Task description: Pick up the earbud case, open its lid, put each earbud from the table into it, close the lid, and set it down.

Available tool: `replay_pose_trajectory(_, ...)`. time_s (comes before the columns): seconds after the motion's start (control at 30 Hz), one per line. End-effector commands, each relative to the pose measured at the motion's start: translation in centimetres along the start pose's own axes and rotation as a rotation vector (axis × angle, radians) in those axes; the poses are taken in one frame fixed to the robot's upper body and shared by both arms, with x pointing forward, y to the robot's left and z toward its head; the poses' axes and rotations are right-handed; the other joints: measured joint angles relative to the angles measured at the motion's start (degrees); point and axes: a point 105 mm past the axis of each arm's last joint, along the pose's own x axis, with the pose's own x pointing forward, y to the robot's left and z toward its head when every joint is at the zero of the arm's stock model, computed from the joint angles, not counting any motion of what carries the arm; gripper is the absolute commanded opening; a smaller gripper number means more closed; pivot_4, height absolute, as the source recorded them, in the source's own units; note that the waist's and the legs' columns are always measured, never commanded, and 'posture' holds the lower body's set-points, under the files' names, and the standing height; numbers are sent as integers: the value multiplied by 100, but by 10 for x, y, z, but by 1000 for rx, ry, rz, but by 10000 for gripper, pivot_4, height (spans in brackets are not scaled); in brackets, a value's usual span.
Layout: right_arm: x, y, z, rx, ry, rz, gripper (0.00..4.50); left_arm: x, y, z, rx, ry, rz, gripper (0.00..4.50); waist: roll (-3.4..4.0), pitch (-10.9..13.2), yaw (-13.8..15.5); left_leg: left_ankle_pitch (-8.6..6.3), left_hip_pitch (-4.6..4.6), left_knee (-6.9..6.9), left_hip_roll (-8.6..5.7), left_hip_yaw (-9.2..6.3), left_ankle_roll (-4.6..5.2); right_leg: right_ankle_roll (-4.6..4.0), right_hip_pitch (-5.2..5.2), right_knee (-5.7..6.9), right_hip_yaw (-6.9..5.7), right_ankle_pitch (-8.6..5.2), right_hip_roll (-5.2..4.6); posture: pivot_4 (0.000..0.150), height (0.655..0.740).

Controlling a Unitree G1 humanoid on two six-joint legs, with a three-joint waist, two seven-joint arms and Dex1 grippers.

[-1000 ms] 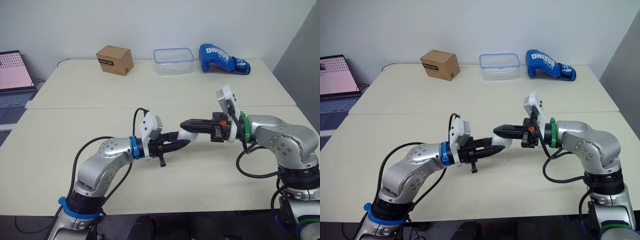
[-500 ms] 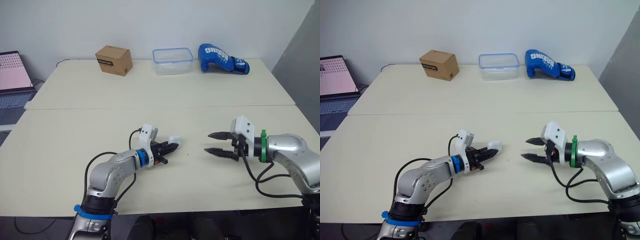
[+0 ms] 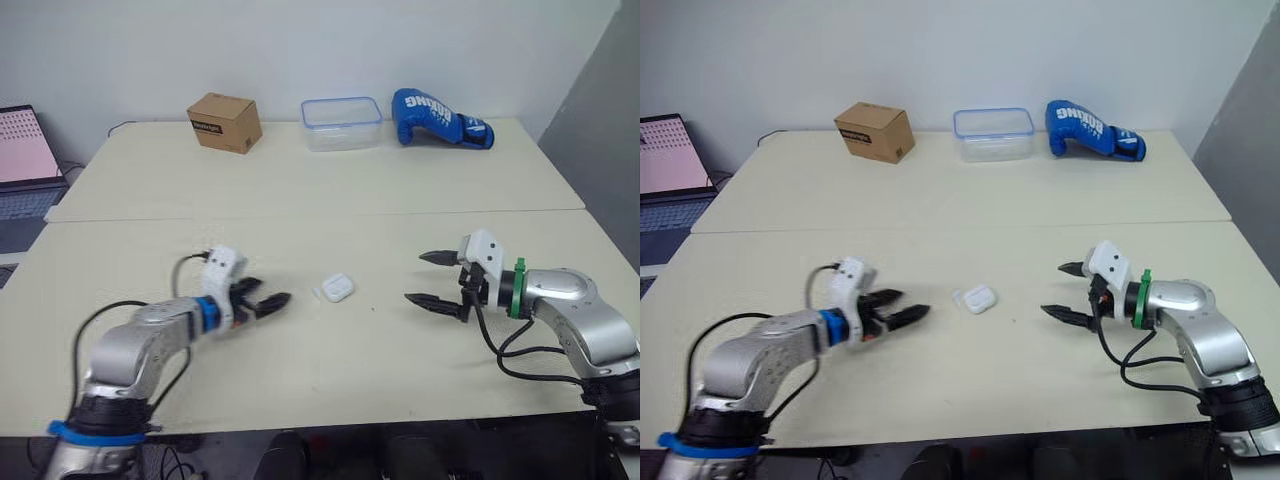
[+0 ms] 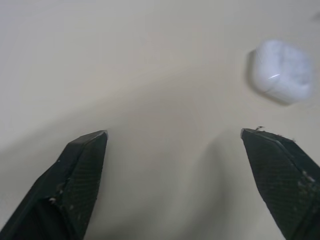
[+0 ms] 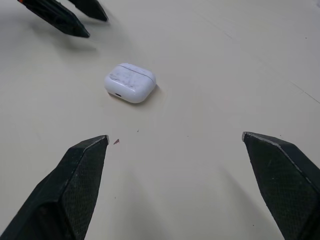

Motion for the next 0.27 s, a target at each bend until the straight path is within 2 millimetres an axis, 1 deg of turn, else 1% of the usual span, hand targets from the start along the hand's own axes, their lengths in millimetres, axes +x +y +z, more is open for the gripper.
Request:
replay_pose_trajectory(0.03,-9,0,23,-17,-55,31,45000,-11,16,33,252,-151,56,44755,0,0,25,0,-1,0,-2,0,0,-2,0,-1,0,0,-2,1500,7400)
replay_pose_trajectory(0.07,-9,-1,24,-26,-55,24,45000,-10,19,37,277,-171,68,44755,0,0,51,0,-3,1,-6,0,0,-3,0,-2,-1,1,-9,1500,7400)
replay_pose_trajectory(0.2,-7,-3,22,-25,-51,11,45000,-6,22,44,283,-197,57,44755,-1,0,71,0,-8,4,-12,-1,0,4,0,-4,-2,-1,-14,1500,7400)
replay_pose_trajectory(0.27,-6,-3,21,-30,-48,6,45000,-5,22,45,256,-203,44,44755,-1,0,66,0,-8,3,-12,0,1,5,-1,-2,-3,0,-13,1500,7400)
